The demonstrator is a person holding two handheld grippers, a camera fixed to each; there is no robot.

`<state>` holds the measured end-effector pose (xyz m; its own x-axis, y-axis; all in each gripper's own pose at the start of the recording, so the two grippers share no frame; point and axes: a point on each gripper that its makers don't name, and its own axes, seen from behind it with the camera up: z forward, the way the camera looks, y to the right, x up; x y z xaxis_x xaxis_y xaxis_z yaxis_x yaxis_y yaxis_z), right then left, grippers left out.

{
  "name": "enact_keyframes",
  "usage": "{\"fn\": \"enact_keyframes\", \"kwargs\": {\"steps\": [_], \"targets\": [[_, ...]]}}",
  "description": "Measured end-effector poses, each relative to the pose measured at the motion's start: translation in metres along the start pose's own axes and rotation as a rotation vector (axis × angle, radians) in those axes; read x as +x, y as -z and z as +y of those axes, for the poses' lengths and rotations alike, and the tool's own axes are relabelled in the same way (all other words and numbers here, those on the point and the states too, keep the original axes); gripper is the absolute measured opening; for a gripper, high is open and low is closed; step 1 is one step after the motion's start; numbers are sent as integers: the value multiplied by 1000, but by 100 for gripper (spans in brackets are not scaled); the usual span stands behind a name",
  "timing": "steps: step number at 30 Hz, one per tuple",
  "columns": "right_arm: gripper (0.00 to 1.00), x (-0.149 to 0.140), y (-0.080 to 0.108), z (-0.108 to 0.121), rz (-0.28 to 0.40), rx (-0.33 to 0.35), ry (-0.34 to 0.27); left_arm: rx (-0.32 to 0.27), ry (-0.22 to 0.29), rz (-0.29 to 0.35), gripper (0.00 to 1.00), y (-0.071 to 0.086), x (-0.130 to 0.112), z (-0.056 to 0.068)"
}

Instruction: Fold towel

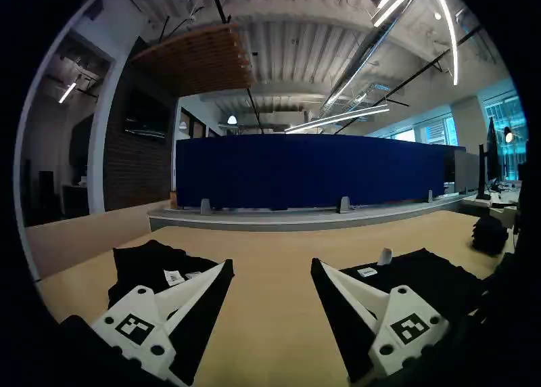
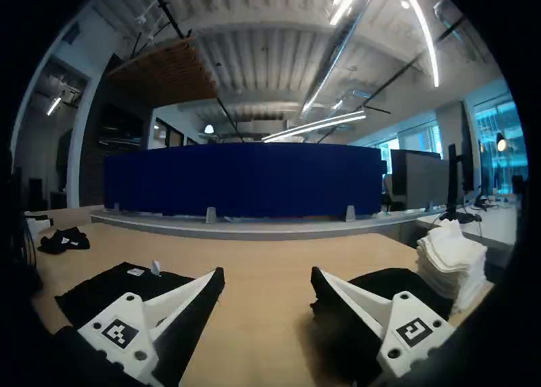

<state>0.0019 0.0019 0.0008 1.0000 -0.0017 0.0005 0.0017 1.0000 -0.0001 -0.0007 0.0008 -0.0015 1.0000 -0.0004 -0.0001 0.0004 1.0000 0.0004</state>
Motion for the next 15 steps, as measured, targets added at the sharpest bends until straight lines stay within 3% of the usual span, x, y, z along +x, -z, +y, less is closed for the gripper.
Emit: {"fn": "enact_keyframes", "kwargs": {"steps": [15], "targets": [[100,-1,0,0,0,0,0,0,0,0,85,0,0,1]]}}
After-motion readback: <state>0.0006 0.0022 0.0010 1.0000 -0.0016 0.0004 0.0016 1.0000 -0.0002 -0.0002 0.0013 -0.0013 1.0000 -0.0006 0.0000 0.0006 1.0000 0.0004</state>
